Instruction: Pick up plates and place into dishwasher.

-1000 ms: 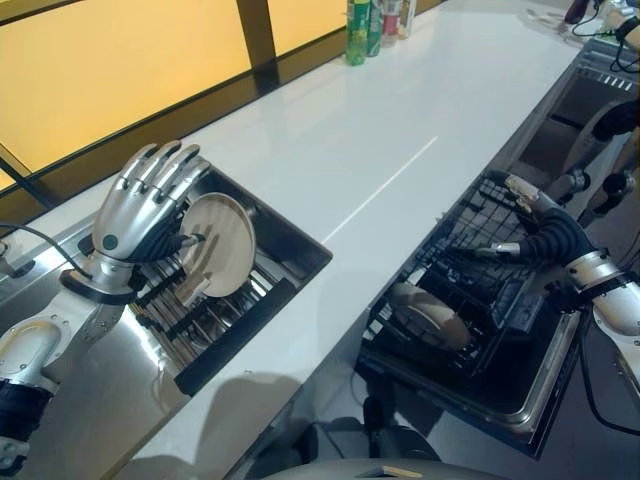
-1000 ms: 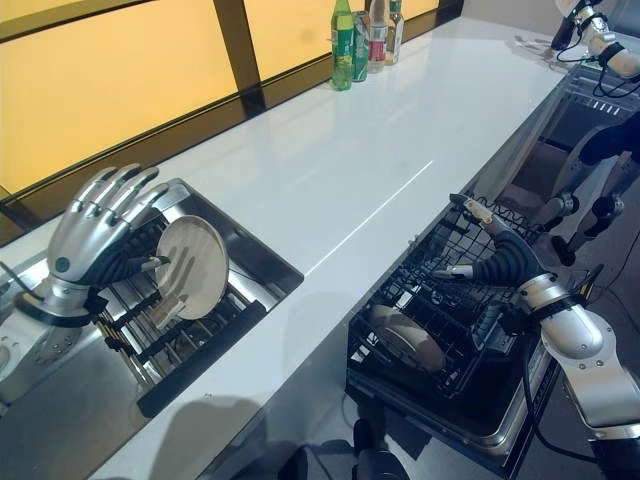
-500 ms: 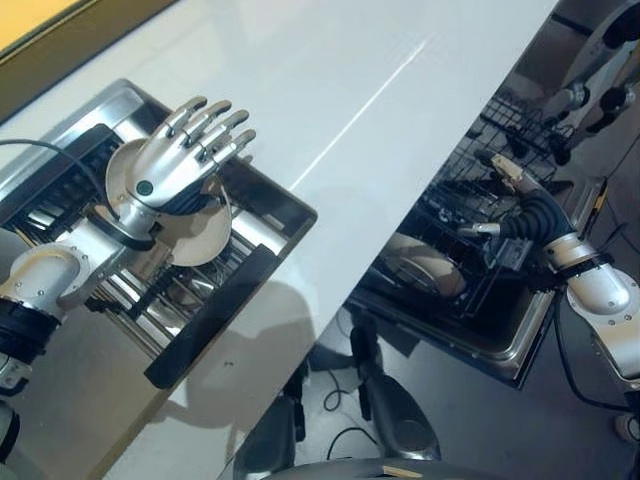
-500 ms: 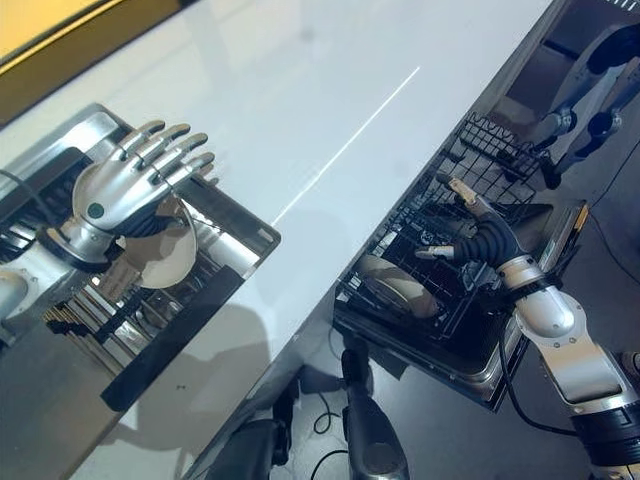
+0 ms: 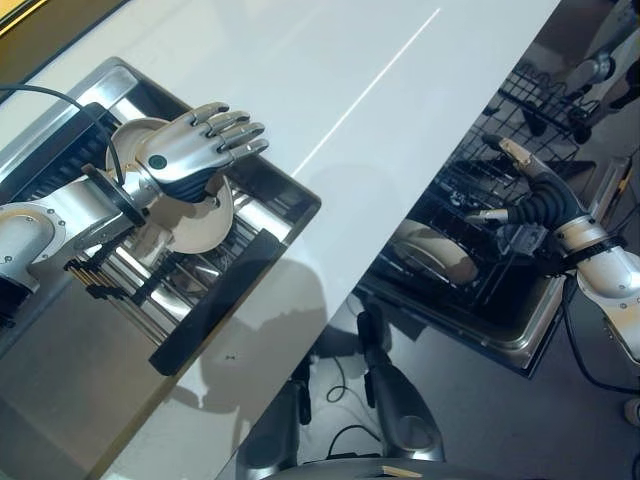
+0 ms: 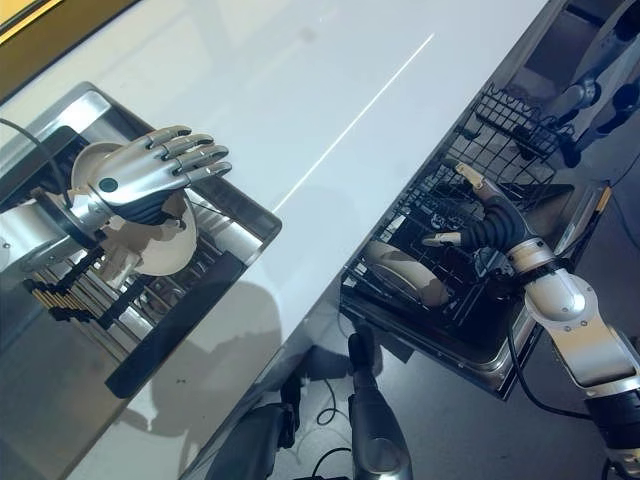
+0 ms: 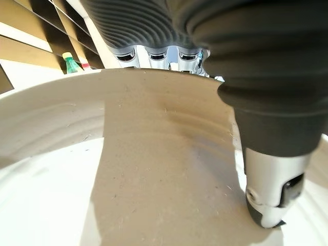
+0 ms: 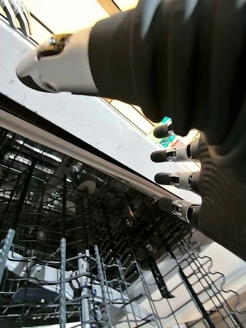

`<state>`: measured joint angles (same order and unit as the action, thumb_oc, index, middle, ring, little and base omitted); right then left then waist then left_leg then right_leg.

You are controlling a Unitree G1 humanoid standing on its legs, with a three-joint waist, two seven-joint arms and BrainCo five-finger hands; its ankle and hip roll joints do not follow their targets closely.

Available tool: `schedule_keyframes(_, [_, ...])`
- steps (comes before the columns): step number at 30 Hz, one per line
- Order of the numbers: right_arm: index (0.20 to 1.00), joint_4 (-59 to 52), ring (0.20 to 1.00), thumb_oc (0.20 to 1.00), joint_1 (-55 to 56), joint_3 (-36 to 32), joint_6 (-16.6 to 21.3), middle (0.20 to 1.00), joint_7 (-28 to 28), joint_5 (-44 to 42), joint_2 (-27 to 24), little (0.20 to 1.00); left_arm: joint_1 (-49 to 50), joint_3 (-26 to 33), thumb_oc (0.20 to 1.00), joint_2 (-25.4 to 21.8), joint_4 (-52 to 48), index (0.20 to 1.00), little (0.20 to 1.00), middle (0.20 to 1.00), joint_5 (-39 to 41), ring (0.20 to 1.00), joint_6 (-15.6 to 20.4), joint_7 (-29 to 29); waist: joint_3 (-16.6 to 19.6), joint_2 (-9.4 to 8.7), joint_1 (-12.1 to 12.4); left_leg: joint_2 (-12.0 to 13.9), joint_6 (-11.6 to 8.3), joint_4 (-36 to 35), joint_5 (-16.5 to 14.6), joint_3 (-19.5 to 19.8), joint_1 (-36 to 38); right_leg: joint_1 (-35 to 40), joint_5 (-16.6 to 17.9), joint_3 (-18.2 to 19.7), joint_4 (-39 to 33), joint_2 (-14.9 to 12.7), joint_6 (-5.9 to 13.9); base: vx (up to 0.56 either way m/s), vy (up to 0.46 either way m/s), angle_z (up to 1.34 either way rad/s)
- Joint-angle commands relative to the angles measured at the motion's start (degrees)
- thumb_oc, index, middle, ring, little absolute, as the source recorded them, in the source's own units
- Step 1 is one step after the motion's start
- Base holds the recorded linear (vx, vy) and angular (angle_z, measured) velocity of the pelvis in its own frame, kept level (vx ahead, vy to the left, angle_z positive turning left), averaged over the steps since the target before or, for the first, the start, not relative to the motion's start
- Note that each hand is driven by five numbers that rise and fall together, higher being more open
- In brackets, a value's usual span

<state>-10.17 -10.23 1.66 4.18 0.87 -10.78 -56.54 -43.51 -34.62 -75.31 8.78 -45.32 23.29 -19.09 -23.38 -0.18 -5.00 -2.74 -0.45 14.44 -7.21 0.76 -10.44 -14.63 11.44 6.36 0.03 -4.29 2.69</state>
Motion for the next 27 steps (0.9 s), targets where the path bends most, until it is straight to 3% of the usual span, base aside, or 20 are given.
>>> schedule_keyframes(1, [1.0, -0.94, 1.0, 1.0, -2.42, -4.55, 1.81, 1.0, 0.28, -1.88, -2.98, 1.0, 6.67, 3.12, 0.708, -2.9, 1.9, 0.708, 0.708, 0.708, -0.64, 0.708, -1.9, 3.32, 3.31, -0.24, 0.9, 0.6, 0.75, -2.28, 2.08, 1.2, -0.1, 4.21, -5.09, 0.58, 2.36, -4.39, 4.93, 0.0, 0.0, 0.0])
schedule_keyframes(2, [1.0, -0.83, 1.0, 1.0, -2.52, -4.43, 1.84, 1.0, 0.4, -1.97, -2.99, 1.0, 7.13, 3.66, 0.2, -2.98, 1.8, 0.2, 0.2, 0.2, -0.6, 0.2, -2.37, 3.06, 3.42, -0.14, 0.98, 0.65, 0.7, -2.51, 2.12, 1.23, 0.11, 4.4, -5.2, 0.33, 2.27, -4.49, 4.89, 0.0, 0.0, 0.0])
schedule_keyframes(12, [1.0, -0.66, 1.0, 1.0, -1.37, -6.08, 1.33, 1.0, 1.62, -0.9, -1.73, 1.0, 14.78, 12.78, 0.2, -1.53, 2.34, 0.2, 0.2, 0.2, -3.01, 0.2, -6.98, -6.31, 4.82, 0.49, 1.88, 0.73, 0.21, -3.69, 2.46, 1.92, 0.97, 4.7, -5.92, -1.47, 2.43, -5.1, 4.73, 0.0, 0.015, 0.03])
schedule_keyframes(27, [1.0, -0.82, 1.0, 1.0, -2.56, -5.52, 0.16, 1.0, 1.04, 1.33, -0.12, 1.0, 17.82, 17.02, 0.2, 3.06, 4.69, 0.2, 0.2, 0.2, -3.77, 0.2, -12.95, -19.51, 5.52, 0.13, 2.09, 1.05, -0.03, -5.34, 3.36, 1.99, 0.91, 3.5, -5.91, -1.82, 2.69, -5.19, 4.63, -0.01, 0.012, 0.02])
